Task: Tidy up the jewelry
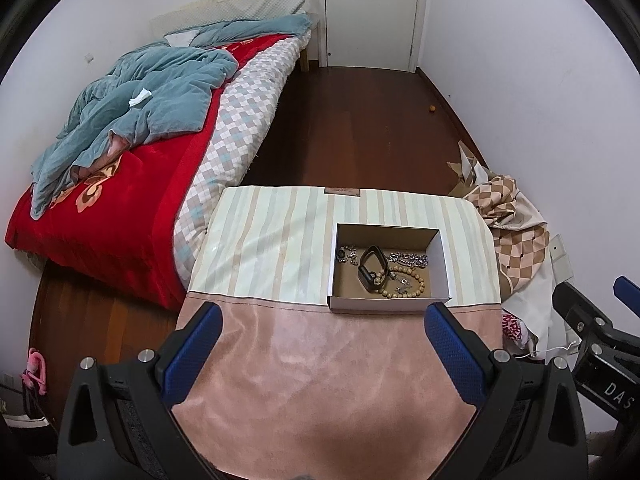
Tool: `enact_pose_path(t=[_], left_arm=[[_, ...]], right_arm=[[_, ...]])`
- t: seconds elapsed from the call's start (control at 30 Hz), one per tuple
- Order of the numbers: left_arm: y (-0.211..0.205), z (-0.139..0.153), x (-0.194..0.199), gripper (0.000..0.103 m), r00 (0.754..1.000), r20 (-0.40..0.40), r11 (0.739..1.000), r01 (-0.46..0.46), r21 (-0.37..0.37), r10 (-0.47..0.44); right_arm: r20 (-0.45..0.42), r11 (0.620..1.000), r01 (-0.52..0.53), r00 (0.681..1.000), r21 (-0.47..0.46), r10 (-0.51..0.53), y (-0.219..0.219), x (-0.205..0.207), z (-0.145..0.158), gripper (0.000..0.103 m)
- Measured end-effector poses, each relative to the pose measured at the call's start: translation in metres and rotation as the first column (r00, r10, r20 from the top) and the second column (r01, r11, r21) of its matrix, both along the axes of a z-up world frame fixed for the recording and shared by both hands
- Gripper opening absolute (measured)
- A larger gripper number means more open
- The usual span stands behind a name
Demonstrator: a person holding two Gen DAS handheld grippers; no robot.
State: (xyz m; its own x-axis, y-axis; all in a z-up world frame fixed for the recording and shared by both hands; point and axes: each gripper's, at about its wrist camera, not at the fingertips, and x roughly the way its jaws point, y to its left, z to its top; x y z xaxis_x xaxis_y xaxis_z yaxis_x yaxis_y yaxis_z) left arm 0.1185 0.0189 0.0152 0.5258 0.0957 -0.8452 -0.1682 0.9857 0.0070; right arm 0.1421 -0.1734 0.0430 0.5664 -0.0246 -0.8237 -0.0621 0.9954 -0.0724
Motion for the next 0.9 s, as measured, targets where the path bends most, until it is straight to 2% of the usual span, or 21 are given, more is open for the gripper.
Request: enact_pose_path(t=[0.9], left_arm=[[0.0043, -0.0072, -0.0057, 0.103, 1.0, -0.004, 1.0, -0.003, 0.01, 0.003]], right_arm=[[-0.022, 1.0, -0.012, 1.0, -0.003, 0.012, 0.0002, -0.0025, -0.0065, 0.103]])
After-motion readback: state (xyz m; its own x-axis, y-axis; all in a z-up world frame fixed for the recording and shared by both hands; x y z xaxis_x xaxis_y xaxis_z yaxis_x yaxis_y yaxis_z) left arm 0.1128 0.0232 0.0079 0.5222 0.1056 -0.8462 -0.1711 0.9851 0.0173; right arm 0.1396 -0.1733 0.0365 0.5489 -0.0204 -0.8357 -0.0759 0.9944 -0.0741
